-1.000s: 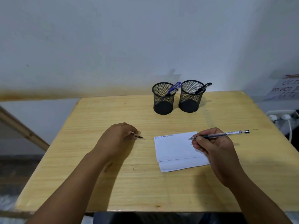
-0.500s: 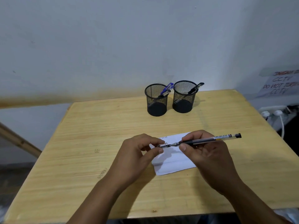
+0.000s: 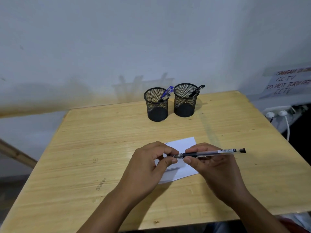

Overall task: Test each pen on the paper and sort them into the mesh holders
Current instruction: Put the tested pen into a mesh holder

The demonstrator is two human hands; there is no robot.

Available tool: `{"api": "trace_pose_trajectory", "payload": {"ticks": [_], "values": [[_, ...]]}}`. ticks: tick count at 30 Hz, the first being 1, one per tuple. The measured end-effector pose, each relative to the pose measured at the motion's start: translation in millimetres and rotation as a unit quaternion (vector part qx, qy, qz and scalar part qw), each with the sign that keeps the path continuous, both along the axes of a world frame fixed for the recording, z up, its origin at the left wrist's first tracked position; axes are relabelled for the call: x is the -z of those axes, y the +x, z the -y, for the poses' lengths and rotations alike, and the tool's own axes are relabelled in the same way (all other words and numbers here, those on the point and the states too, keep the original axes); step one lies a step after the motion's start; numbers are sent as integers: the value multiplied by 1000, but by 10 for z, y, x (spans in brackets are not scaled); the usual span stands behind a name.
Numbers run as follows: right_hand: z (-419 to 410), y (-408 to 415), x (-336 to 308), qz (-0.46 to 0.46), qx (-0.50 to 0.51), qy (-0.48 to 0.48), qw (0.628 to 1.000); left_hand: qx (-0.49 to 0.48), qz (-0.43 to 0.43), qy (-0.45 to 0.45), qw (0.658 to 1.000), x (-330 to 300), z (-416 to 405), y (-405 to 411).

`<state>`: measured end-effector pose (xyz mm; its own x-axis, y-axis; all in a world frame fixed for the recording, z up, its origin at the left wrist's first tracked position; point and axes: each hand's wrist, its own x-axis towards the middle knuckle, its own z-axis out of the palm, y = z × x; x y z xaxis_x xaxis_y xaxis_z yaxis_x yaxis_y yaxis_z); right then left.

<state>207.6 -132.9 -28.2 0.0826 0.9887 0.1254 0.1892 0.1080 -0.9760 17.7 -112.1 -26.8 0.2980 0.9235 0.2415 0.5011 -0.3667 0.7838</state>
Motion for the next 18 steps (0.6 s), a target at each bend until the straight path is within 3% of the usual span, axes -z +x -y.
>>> {"api": "trace_pose_trajectory", "payload": {"ticks": [7, 12, 18], "values": [[41, 25, 56, -28, 17, -5, 999, -17, -6, 42, 999, 87, 42, 136], [-59, 69, 82, 42, 1, -13, 999, -19, -3, -26, 999, 97, -71, 234], [-377, 248, -114, -77, 91, 31, 992, -39, 108, -112, 987, 78, -337, 479]]}}
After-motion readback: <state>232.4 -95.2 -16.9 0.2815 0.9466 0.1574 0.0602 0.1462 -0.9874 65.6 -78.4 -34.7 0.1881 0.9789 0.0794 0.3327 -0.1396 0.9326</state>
